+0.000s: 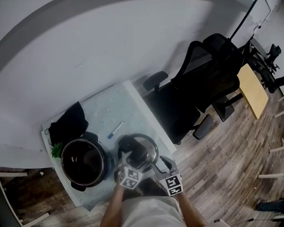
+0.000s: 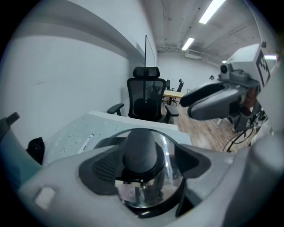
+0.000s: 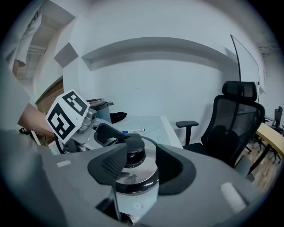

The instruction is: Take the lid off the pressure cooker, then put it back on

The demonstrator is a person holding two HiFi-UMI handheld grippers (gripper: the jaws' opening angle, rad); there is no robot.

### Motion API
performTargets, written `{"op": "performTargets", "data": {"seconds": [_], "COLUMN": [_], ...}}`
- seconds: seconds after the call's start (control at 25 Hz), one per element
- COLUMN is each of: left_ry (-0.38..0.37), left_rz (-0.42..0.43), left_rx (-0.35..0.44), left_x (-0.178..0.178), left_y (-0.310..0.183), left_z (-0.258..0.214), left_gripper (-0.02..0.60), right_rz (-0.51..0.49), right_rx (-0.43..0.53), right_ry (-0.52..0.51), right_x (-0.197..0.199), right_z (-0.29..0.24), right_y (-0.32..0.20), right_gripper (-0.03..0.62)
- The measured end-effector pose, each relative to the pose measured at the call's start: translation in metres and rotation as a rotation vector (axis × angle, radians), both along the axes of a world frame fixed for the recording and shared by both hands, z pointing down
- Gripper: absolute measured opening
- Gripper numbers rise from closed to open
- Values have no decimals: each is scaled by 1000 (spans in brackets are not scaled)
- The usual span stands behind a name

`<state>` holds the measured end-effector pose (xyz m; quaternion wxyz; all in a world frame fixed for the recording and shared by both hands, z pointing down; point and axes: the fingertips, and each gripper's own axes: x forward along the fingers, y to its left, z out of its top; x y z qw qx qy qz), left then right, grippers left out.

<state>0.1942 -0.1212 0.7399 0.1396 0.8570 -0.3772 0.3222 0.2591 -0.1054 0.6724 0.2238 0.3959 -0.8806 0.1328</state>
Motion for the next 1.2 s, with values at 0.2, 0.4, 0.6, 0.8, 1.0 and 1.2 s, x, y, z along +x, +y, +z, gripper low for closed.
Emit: {"op": "performTargets", "data": {"seconds": [0.2, 0.4, 0.6, 0.8, 1.0, 1.2], "left_ry": [-4, 2, -11, -35, -54, -68], "left_rz": [-2, 0, 0, -14, -4, -19], "left_rx": [4, 40, -11, -59, -93, -138], "left_x": [-2, 0, 5, 8, 12, 11], "left_y": [0, -9, -20, -29, -32, -31], "left_z": [-2, -5, 6, 21, 33, 33], "left_gripper": [390, 391, 393, 327, 321, 276], "right_rz": [0, -9, -19, -23, -16, -10], "right_rx": [8, -11, -13, -19, -24, -22], "right_ry": [-7, -11, -10, -18, -16, -20], "right_x": [-2, -1, -2, -1, 5, 7], "right_z": [-6, 5, 8, 12, 10, 10], "right_y": [-5, -3, -4, -6, -9, -11], "right_gripper": [189, 189, 189, 189, 189, 189]}}
